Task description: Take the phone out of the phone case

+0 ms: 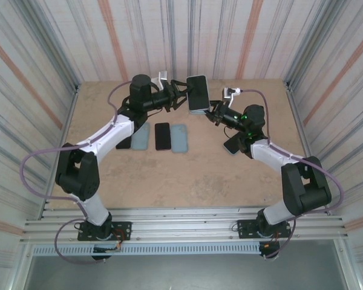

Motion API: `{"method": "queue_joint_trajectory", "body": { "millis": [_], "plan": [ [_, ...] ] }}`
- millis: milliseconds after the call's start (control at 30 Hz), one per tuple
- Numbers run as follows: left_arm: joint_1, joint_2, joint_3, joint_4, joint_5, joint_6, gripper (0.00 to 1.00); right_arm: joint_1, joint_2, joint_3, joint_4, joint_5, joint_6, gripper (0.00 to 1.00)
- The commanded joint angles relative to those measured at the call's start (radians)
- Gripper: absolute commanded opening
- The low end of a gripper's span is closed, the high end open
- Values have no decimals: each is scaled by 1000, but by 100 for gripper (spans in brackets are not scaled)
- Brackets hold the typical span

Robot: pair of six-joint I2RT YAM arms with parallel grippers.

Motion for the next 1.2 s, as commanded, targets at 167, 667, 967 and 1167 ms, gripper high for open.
{"method": "queue_joint_trajectory", "body": {
  "millis": [167,667,967,1167],
  "plan": [
    [-103,-237,-183,-67,-309,-84,61,-1,27,46,24,138,-15,3],
    [-251,-252,-206,26,-411,-150,53,32,35,67,17,145,-45,3],
    [-250,-240,-222,61,-423,-168,51,56,11,53,8,147,-70,3],
    [-251,-243,-235,45,-433,-162,53,72,-10,45,0,157,-83,3]
  ]
}}
